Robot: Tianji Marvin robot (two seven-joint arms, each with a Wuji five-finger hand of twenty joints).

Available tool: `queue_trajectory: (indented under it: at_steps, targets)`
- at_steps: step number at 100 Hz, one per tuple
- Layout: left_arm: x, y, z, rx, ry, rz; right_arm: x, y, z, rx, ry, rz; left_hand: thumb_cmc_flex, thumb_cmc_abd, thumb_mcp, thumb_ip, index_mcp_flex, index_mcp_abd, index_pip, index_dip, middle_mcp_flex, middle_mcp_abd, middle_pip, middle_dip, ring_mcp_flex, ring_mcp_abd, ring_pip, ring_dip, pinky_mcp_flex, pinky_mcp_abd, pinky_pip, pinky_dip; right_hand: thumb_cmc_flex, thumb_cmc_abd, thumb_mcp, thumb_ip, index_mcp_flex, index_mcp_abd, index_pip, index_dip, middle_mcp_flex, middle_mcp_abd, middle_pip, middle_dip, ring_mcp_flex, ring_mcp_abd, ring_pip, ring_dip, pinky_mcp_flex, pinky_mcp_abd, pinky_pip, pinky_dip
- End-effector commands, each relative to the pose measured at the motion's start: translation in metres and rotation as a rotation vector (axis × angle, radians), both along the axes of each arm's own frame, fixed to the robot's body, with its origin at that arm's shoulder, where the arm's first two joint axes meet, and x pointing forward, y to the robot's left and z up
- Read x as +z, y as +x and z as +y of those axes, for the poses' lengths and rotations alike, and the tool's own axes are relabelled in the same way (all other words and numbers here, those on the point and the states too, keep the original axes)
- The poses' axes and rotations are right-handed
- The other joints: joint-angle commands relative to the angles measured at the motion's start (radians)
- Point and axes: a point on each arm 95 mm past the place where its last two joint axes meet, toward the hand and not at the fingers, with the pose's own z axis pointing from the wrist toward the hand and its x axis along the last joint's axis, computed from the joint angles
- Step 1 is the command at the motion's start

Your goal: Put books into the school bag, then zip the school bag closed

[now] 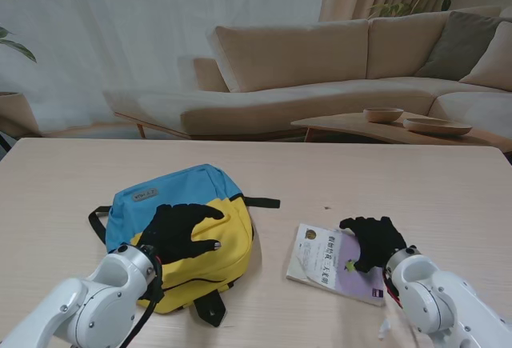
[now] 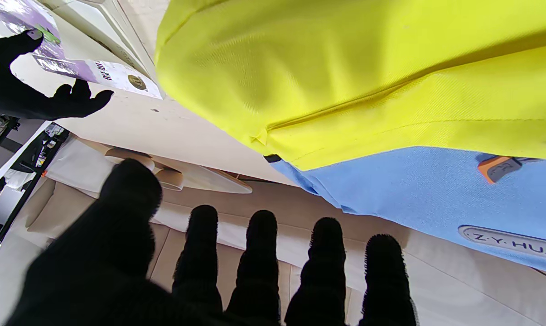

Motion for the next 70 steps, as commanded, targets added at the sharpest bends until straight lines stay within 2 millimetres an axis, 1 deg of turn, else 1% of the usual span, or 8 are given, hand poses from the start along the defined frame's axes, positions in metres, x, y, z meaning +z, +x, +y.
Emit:
queue_trajectory:
  at_steps: [1,8,17,27,36,51,61,70]
  targets:
    - [0.0001,-0.0038,-0.0021,-0.013,0.001,0.014,-0.0237,-0.0114,0.0016,-0.002,-0.017,0.071,-0.021,-0.006,0.029,0.028,-0.047,-0.018,0.002,-0.009,-0.039,-0.022,-0.001,0.000,-0.020,-0.023,-0.017,-0.017,-0.015,-0.017,-0.041,0.017,0.202,0.020,0.064,0.037,0.027,0.018,0.021,-0.017,0.135,-0.149,0.219,0.140,0.035,-0.010,0.070,0.036,0.010,0.024,0.031,0.023]
    - [-0.0001,-0.0041,-0.0015,-0.015,0.005,0.013,-0.0253,-0.0108,0.0019,-0.005,-0.019,0.063,-0.021,-0.007,0.029,0.028,-0.048,-0.021,0.002,-0.009,-0.043,-0.025,-0.002,0.001,-0.022,-0.023,-0.017,-0.018,-0.015,-0.018,-0.041,0.017,0.259,0.004,0.062,-0.068,0.053,0.019,0.039,-0.025,0.194,-0.175,0.253,0.186,0.079,-0.013,0.141,0.069,0.028,0.035,0.041,0.030]
    - [0.0000,-0.0043,-0.0010,-0.017,0.008,0.012,-0.0263,-0.0104,0.0022,-0.011,-0.014,0.048,-0.021,-0.008,0.029,0.027,-0.050,-0.021,0.001,-0.009,-0.043,-0.024,0.000,0.002,-0.022,-0.024,-0.017,-0.017,-0.015,-0.019,-0.042,0.016,0.322,0.005,0.066,-0.105,0.100,0.018,0.061,-0.029,0.277,-0.218,0.301,0.225,0.154,-0.022,0.209,0.099,0.051,0.053,0.051,0.036]
    - [0.0002,-0.0042,-0.0005,-0.018,0.009,0.008,-0.0270,-0.0096,0.0031,-0.021,0.000,0.029,-0.022,-0.009,0.031,0.027,-0.051,-0.021,0.002,-0.009,-0.043,-0.025,0.000,0.003,-0.023,-0.026,-0.017,-0.017,-0.015,-0.019,-0.043,0.016,0.360,0.027,0.074,-0.096,0.169,0.031,0.079,-0.043,0.367,-0.255,0.344,0.234,0.251,0.001,0.263,0.081,0.080,0.081,0.059,0.041]
    - [0.0002,-0.0043,-0.0001,-0.019,0.011,0.006,-0.0267,-0.0091,0.0035,-0.032,0.021,0.011,-0.022,-0.010,0.032,0.027,-0.051,-0.021,0.001,-0.009,-0.045,-0.022,0.000,0.003,-0.024,-0.023,-0.017,-0.018,-0.015,-0.019,-0.043,0.016,0.355,0.066,0.082,-0.070,0.300,0.017,0.121,-0.042,0.444,-0.268,0.365,0.204,0.343,0.038,0.291,0.035,0.120,0.121,0.064,0.044]
    - [0.0000,-0.0043,0.0004,-0.020,0.013,0.006,-0.0251,-0.0081,0.0035,-0.042,0.046,-0.015,-0.023,-0.011,0.033,0.027,-0.048,-0.023,0.000,-0.011,-0.042,-0.023,-0.001,0.003,-0.025,-0.024,-0.017,-0.018,-0.015,-0.019,-0.043,0.016,0.331,0.089,0.097,-0.042,0.557,-0.125,0.209,0.010,0.469,-0.269,0.376,0.178,0.386,0.052,0.296,0.009,0.152,0.159,0.066,0.043]
    - [-0.0001,-0.0044,0.0006,-0.020,0.013,0.006,-0.0247,-0.0072,0.0035,-0.053,0.059,-0.034,-0.025,-0.011,0.033,0.026,-0.048,-0.023,-0.001,-0.011,-0.044,-0.023,-0.002,0.002,-0.026,-0.025,-0.018,-0.018,-0.015,-0.020,-0.044,0.016,0.311,0.080,0.116,-0.035,0.642,-0.249,0.325,0.062,0.480,-0.280,0.379,0.156,0.402,0.053,0.304,0.004,0.174,0.176,0.076,0.046]
    - [0.0000,-0.0045,0.0007,-0.020,0.013,0.004,-0.0240,-0.0067,0.0037,-0.063,0.068,-0.045,-0.025,-0.011,0.034,0.026,-0.046,-0.022,-0.001,-0.011,-0.043,-0.024,-0.002,0.002,-0.024,-0.024,-0.017,-0.018,-0.016,-0.021,-0.045,0.016,0.294,0.072,0.135,-0.033,0.637,-0.296,0.384,0.143,0.476,-0.301,0.382,0.158,0.395,0.048,0.307,0.004,0.176,0.178,0.078,0.046]
